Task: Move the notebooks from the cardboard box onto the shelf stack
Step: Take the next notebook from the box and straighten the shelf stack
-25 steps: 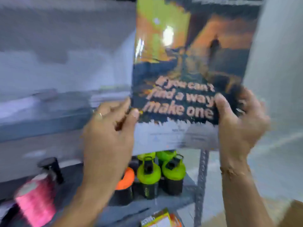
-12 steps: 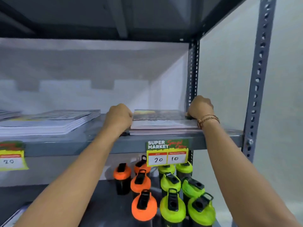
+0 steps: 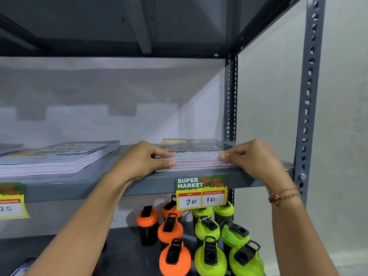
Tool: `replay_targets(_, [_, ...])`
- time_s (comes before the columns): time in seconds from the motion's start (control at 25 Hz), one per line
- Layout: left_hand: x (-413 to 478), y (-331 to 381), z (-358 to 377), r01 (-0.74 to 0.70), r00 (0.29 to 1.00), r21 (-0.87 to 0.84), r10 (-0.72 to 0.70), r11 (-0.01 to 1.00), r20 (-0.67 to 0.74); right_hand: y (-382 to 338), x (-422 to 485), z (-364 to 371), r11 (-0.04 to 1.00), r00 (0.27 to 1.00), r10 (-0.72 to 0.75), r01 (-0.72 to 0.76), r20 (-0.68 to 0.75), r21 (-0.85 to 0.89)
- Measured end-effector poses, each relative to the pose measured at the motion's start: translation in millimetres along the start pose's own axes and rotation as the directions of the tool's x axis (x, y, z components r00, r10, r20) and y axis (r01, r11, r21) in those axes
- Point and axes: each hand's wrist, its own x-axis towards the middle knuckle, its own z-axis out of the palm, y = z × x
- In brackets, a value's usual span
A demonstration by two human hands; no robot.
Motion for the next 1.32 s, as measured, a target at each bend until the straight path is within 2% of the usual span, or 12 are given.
replay_targets(0.16, [-0.5,2.5,3.3,0.005,1.0,0.029,-0.004,1.0,-0.031,5.8,4.3,2.8,0.999,0.999,-0.034,0.033,-0.021,-0.011])
replay_targets(0.32, [-8.3,0.5,6.2,0.061,0.973,0.045,-0.049,0.997,-0.226,16.4,-8.6,-3.1,0.989,0.988,-0.132,0.126,-0.076,-0.071])
replay_targets(0.4, [-10.2,-0.2,5.4,0.078,0.962,0.087,-0.052,0.993,-0.27,21.7,-11.0,-6.1,0.983,0.982,-0.167,0.159,-0.086,-0.095])
replay_targets(0.64, [-14.9,-3.4,11.2,0.073,0.946,0.079,-0.044,0.994,-0.32,25.9,-8.7,-5.5,0.977,0.979,-0.176,0.16,-0.102,-0.141])
replay_targets(1.32, [-22.7,-6.1,16.5,0.033,0.91,0.052,-0.009,0.998,-0.415,29.3,-2.2,-6.5,0.981,0.981,-0.173,0.163,-0.085,-0.109])
